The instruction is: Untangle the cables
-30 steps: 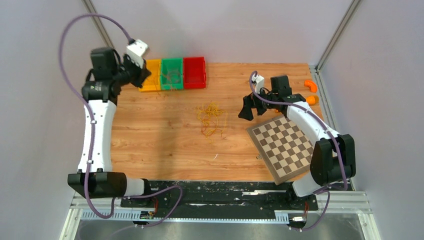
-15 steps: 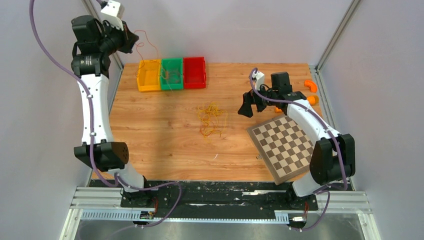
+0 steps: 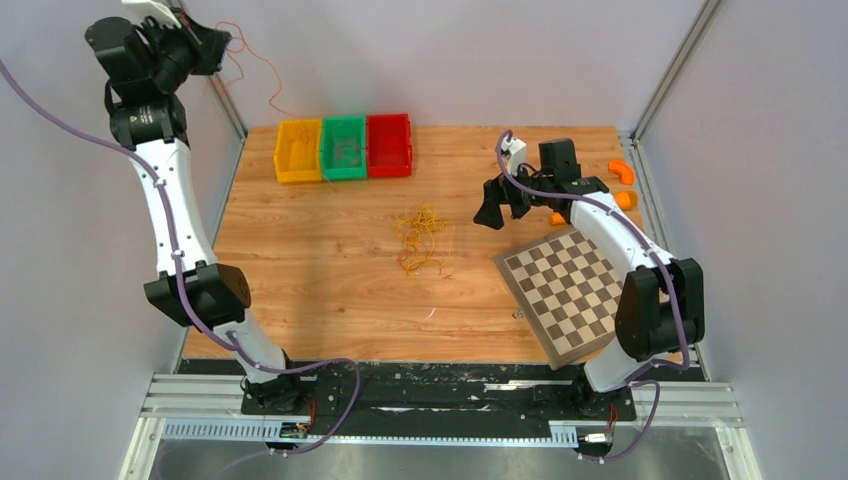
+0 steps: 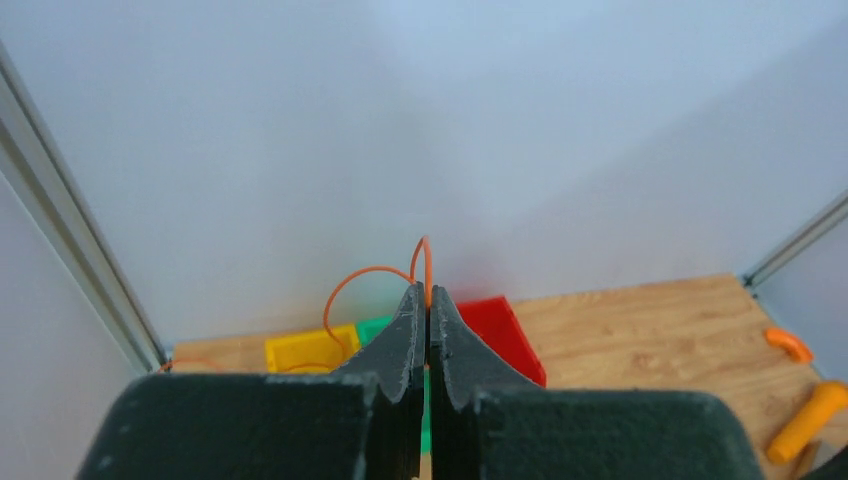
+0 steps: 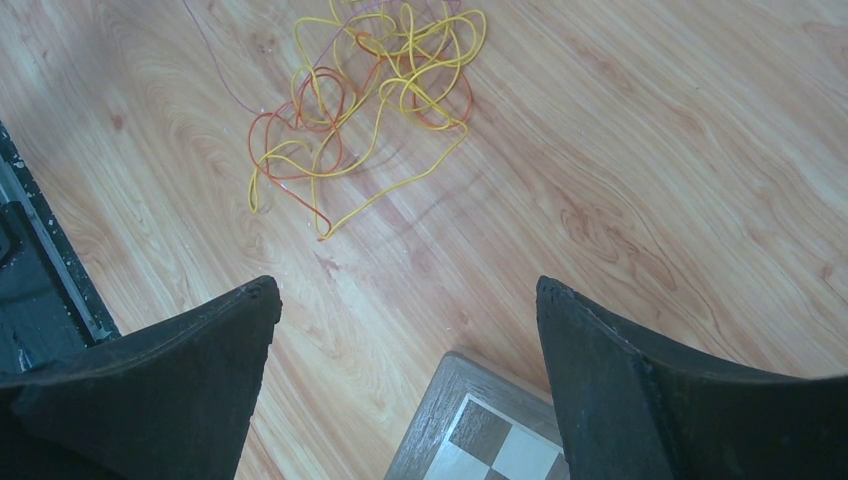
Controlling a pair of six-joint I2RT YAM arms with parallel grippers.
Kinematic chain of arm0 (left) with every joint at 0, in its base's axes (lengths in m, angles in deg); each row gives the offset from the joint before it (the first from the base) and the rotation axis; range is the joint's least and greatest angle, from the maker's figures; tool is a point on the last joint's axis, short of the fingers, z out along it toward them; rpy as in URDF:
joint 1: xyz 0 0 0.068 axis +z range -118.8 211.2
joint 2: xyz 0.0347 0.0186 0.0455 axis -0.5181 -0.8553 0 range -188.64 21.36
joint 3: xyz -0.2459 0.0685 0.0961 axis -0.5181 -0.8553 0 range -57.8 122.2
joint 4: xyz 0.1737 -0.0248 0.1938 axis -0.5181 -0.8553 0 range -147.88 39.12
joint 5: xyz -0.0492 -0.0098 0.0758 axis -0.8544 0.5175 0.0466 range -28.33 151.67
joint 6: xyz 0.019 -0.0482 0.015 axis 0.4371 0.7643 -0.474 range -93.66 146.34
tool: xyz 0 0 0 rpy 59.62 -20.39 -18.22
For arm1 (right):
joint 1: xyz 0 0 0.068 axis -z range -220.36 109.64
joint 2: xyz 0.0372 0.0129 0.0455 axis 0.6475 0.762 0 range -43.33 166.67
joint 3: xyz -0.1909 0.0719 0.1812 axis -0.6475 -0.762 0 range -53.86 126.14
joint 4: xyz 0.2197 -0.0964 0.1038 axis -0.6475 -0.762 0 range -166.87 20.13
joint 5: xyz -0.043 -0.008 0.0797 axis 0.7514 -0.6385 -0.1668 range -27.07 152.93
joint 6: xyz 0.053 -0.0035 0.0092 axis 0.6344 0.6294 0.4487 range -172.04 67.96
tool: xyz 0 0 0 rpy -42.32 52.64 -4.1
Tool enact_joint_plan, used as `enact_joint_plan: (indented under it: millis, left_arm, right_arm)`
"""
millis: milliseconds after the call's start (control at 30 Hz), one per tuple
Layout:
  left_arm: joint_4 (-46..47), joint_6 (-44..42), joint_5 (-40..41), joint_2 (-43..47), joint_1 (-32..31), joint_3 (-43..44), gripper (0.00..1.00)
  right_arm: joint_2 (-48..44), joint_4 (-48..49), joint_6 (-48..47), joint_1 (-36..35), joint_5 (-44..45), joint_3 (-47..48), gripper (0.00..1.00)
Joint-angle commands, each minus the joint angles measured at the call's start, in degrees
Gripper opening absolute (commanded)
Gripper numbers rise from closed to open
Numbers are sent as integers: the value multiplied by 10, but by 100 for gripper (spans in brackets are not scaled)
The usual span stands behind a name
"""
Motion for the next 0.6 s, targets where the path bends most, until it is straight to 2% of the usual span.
enact_joint_plan:
  millis: [0,133,367,567]
  left_arm:
    - [137,97,-23,16,25,66,0]
    - [154,129,-13,-9,39,142,0]
    - [293,247,-35,21,48,88,0]
    - [235,231,-16,10,46,49,0]
  right_arm:
    - [8,13,-11,-3,-9,31,97]
    - [13,15,-10,-6,-10,35,97]
    - [25,21,-7,-14,-8,46,97]
    - [40,22,-7,-22,-7,55,97]
